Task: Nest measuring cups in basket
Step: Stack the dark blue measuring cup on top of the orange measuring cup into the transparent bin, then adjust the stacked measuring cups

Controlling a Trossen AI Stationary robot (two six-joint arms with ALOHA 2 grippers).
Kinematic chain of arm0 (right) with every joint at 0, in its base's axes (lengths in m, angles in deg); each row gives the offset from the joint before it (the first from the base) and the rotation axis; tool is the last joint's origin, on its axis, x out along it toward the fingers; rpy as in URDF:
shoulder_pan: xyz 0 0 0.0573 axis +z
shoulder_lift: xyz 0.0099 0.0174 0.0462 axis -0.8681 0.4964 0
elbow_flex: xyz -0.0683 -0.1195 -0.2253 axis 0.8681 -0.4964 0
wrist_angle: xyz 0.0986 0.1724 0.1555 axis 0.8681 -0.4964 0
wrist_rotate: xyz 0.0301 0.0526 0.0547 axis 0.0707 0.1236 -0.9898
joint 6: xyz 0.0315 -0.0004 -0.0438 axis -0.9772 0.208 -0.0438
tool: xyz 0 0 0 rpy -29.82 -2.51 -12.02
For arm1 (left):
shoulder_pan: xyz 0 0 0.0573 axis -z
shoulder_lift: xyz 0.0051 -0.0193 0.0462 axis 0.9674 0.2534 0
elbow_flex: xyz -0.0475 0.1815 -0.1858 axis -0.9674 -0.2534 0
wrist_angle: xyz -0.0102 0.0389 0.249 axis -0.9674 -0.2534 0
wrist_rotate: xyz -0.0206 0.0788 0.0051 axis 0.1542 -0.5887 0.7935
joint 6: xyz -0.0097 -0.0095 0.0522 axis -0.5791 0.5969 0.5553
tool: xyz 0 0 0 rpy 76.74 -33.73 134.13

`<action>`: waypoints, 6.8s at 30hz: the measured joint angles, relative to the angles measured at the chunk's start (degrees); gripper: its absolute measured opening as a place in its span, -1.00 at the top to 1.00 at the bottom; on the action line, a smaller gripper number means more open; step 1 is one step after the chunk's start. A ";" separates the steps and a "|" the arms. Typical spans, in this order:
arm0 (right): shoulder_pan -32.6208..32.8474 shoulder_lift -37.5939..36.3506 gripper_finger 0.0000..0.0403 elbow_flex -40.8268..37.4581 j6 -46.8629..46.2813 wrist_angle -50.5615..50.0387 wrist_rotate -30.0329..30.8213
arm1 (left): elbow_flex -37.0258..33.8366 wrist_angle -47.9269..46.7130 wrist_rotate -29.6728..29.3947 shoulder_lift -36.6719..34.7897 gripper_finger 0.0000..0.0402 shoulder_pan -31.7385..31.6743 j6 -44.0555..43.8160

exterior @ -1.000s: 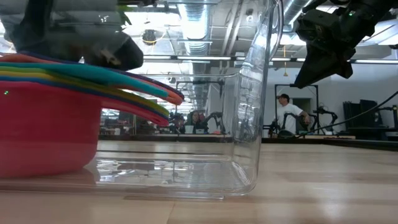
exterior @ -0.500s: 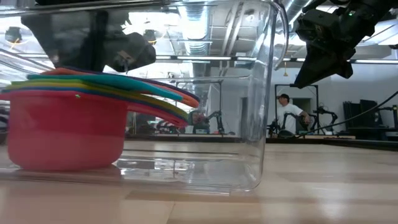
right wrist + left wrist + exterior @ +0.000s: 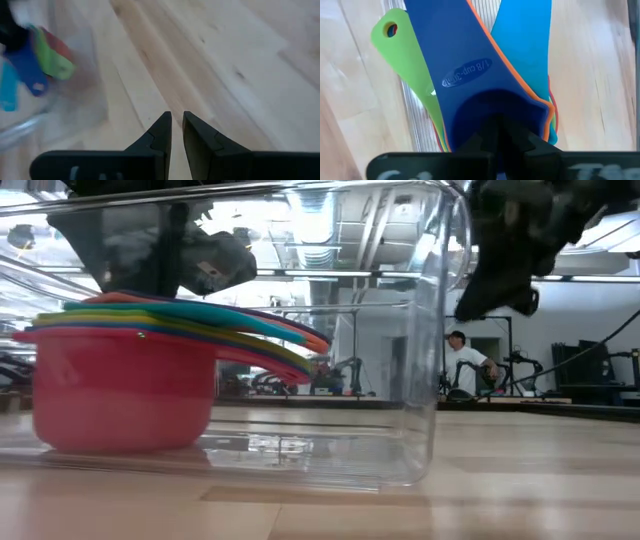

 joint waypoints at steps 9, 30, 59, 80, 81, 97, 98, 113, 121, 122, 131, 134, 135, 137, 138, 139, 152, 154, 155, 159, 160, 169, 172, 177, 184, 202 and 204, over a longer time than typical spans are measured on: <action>1.55 15.96 0.65 4.52 4.05 12.12 -6.56 | -0.04 0.96 -0.42 0.04 1.00 -0.26 1.05; 3.50 21.51 0.65 14.66 11.76 12.13 -13.70 | -0.07 2.16 -2.20 0.11 1.00 -0.48 2.53; 0.24 24.28 0.93 16.41 15.83 5.52 -22.36 | -0.07 2.33 -1.37 0.11 1.00 -0.48 2.47; -3.61 24.37 0.94 16.35 19.28 5.22 -15.87 | -0.07 2.43 -0.56 0.11 1.00 -0.48 2.15; -3.63 24.37 0.93 16.33 19.30 5.24 -15.70 | -0.07 2.46 -0.80 0.11 1.00 -0.48 1.89; -2.24 22.80 0.89 19.85 24.62 5.44 -13.08 | -0.07 2.48 -1.81 0.11 1.00 -0.43 0.54; -1.97 22.11 0.89 20.92 25.33 4.60 -12.66 | -0.07 2.52 -1.92 0.11 1.00 -0.43 0.79; -2.02 20.85 0.83 26.62 28.09 -5.20 -13.07 | 2.24 -0.89 -3.65 -0.27 1.00 -0.22 5.11; -2.41 20.87 0.90 26.62 29.73 -7.87 -13.23 | 5.46 -7.15 -5.78 -0.31 1.00 -0.15 4.76; -2.40 20.87 0.91 26.62 30.88 -7.71 -13.63 | 6.07 -8.22 -6.18 -0.31 1.00 -0.15 4.61; -2.10 22.15 0.93 26.75 37.60 -3.51 -25.28 | 8.26 -13.69 -9.31 -0.33 1.00 -0.17 1.68; -1.44 24.45 0.93 26.75 38.71 -1.50 -25.34 | 8.26 -15.41 -9.48 -0.34 1.00 -0.10 -1.99; -1.33 25.24 0.93 26.75 38.97 -0.31 -25.31 | 8.26 -16.67 -9.80 -0.57 1.00 0.09 -3.35; -1.07 26.27 0.94 26.71 38.99 0.94 -25.29 | 8.26 -18.52 -11.02 -1.39 1.00 0.42 -5.62; -1.07 26.74 0.95 26.83 39.01 2.31 -25.38 | 8.28 -19.63 -12.11 -2.02 1.00 0.76 -6.79; -1.07 27.38 0.95 27.61 39.14 2.79 -25.39 | 8.28 -21.23 -13.09 -2.70 1.00 1.08 -8.01; -1.23 43.48 0.96 50.92 44.71 -10.92 -25.32 | 6.00 -27.25 -18.41 -9.71 1.00 8.20 -21.01; -1.23 45.58 0.96 54.21 44.35 -13.21 -25.25 | 2.93 -25.57 -18.32 -10.96 1.00 10.13 -23.97; -1.23 46.57 0.95 55.74 43.99 -13.70 -25.14 | 1.48 -24.50 -18.33 -12.01 1.00 11.25 -26.06; -1.19 47.22 0.96 58.51 42.39 -14.49 -20.77 | -3.36 -22.21 -20.38 -16.78 1.00 16.72 -35.34; -1.20 47.14 0.97 58.58 42.04 -13.96 -19.86 | -4.57 -21.33 -21.73 -18.14 1.00 18.37 -37.25; -0.65 47.21 0.97 57.20 38.04 -13.79 -18.93 | -15.45 -2.34 -30.27 -23.03 1.00 23.70 -42.90; -0.66 47.23 0.97 56.39 35.80 -13.57 -17.83 | -16.20 0.61 -33.54 -22.40 1.00 22.01 -38.76; -0.96 47.23 0.96 56.39 35.40 -13.61 -16.89 | -17.48 3.58 -36.19 -22.40 1.00 19.16 -33.92; -1.16 47.23 0.96 56.39 35.30 -13.82 -14.86 | -20.06 16.32 -35.75 -22.43 1.00 14.21 -22.60; 1.27 51.88 0.96 56.27 33.59 -14.34 -14.06 | -21.94 16.36 -32.61 -22.40 1.00 6.91 -14.92; 1.59 51.86 0.96 56.37 33.54 -12.31 -13.08 | -21.94 16.21 -32.58 -22.40 1.00 6.91 -14.88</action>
